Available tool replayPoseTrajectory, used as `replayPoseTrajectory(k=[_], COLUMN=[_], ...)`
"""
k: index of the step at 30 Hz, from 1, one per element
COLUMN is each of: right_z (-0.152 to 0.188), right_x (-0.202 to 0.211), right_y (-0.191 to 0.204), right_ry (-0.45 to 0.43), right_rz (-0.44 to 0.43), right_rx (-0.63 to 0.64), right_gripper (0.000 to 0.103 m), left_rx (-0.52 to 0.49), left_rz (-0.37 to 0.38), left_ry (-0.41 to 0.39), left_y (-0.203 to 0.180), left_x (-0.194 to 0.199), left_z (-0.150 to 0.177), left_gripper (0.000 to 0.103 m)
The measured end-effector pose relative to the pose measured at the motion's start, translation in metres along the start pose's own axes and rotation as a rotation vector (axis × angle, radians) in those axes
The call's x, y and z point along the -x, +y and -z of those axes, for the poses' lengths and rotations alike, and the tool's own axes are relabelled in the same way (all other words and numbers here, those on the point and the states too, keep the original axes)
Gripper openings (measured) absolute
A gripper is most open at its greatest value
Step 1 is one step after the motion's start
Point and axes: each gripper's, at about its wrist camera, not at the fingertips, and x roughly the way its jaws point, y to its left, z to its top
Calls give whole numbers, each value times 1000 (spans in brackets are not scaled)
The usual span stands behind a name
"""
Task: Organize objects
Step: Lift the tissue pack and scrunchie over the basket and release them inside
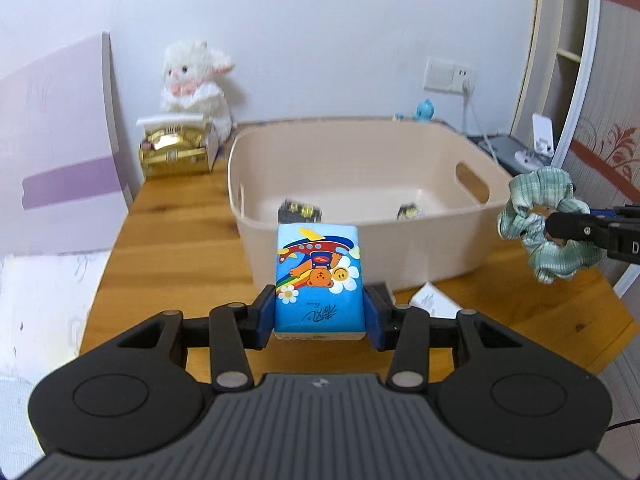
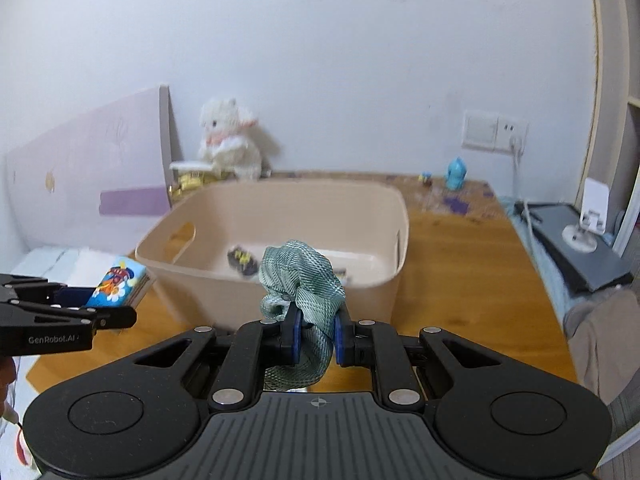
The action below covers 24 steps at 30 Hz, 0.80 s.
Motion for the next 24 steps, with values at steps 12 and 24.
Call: replayPoseTrajectory(k=[12, 24], right_z=[-39, -51], right_x=[-12, -78], right_y=[-16, -37], right_ry=[-77, -22], right_rz=[39, 101], right_rx=[-14, -51], right_gripper=[15, 15], left_rx=[-19, 17], left_rz=[-36, -46], left_ry=[-69, 37], left_y=[-6, -11], left_x=[-22, -104], left_z=[-51, -87], left_gripper=[47, 47])
